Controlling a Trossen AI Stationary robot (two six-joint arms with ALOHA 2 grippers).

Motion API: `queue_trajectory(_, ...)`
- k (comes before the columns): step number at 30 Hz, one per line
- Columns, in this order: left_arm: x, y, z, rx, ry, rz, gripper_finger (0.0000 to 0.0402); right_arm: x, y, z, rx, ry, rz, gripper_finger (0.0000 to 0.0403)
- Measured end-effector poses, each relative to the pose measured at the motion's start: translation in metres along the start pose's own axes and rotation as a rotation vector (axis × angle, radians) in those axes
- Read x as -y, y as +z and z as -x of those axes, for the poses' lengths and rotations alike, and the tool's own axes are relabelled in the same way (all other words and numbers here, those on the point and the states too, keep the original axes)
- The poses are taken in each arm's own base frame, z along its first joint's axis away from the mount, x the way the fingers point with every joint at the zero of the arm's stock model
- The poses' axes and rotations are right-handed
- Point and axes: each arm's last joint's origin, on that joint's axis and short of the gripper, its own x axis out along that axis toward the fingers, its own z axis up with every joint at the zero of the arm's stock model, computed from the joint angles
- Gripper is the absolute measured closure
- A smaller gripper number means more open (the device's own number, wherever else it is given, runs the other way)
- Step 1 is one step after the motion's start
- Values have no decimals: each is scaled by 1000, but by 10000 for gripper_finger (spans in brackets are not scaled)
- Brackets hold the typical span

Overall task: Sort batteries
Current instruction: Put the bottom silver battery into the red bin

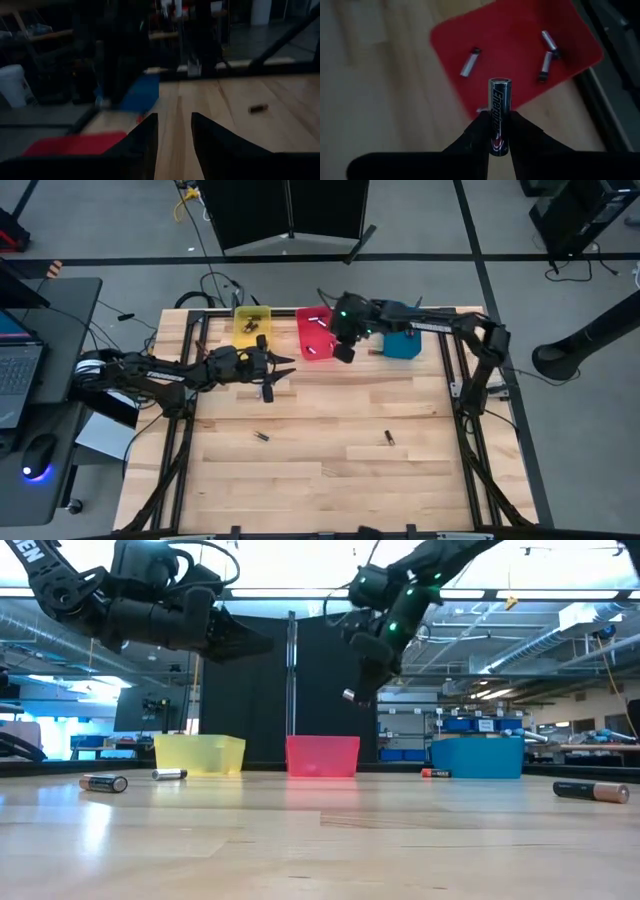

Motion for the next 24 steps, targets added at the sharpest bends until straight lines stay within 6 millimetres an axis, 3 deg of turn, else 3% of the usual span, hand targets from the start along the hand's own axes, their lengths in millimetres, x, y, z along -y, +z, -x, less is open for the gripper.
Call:
queue_trajectory(13, 0, 1, -2, 34, -13, -1, 285, 14, 50, -63, -146, 35, 142, 343)
queue_trajectory(19, 2, 2, -2, 40, -52, -1, 285, 13, 55, -90, -214, 50, 116, 343)
queue_trajectory(24, 2, 0, -2, 24, -57, 0, 285, -1, 54, -103, -251, 63, 72, 343)
